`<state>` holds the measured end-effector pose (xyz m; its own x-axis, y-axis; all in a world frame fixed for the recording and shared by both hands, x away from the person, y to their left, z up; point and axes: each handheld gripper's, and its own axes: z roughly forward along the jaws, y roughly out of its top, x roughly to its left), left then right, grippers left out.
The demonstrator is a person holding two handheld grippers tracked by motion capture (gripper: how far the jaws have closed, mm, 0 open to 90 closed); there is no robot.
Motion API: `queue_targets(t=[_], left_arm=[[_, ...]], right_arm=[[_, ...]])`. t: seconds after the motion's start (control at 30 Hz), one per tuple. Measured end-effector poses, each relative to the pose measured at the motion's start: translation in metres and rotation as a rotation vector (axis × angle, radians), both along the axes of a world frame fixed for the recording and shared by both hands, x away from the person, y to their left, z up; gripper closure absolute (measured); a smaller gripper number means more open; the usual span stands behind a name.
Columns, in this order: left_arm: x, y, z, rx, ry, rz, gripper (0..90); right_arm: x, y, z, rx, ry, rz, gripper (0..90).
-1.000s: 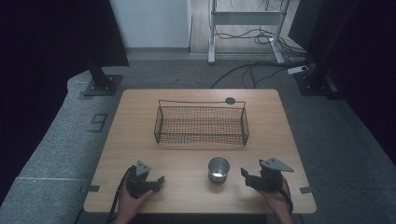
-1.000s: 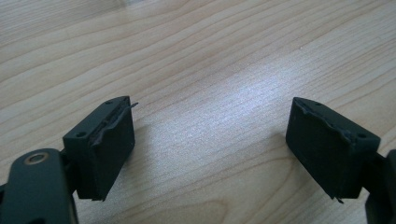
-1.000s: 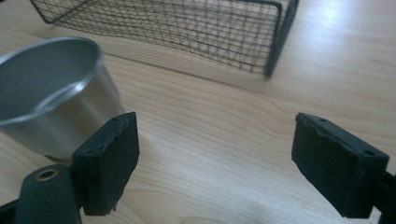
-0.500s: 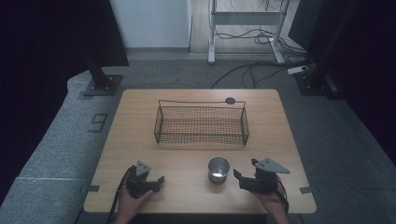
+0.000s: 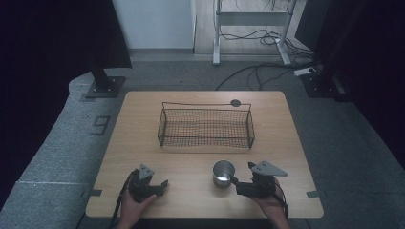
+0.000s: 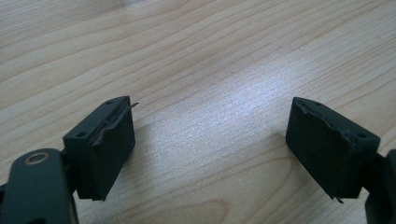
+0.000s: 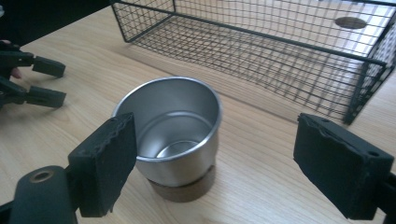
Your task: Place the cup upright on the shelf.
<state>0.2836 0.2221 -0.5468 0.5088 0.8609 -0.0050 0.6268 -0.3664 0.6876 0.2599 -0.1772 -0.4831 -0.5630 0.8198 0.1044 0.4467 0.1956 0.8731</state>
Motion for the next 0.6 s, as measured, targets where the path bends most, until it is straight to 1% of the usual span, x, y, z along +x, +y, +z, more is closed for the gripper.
queue_targets(t=[0.03, 0.33, 0.6], left_arm=[[0.0, 0.0, 0.0, 0.001, 0.0, 0.0, 15.6], [0.0, 0.0, 0.0, 0.0, 0.0, 0.0, 15.7], [0.0, 0.0, 0.0, 0.001, 0.0, 0.0, 15.7]], right_arm=[[0.0, 0.004, 0.0, -0.004, 0.002, 0.014, 13.1], [0.0, 0.016, -0.002, -0.015, 0.006, 0.037, 12.7], [0.004, 0.031, -0.005, -0.031, 0.013, 0.061, 11.2]])
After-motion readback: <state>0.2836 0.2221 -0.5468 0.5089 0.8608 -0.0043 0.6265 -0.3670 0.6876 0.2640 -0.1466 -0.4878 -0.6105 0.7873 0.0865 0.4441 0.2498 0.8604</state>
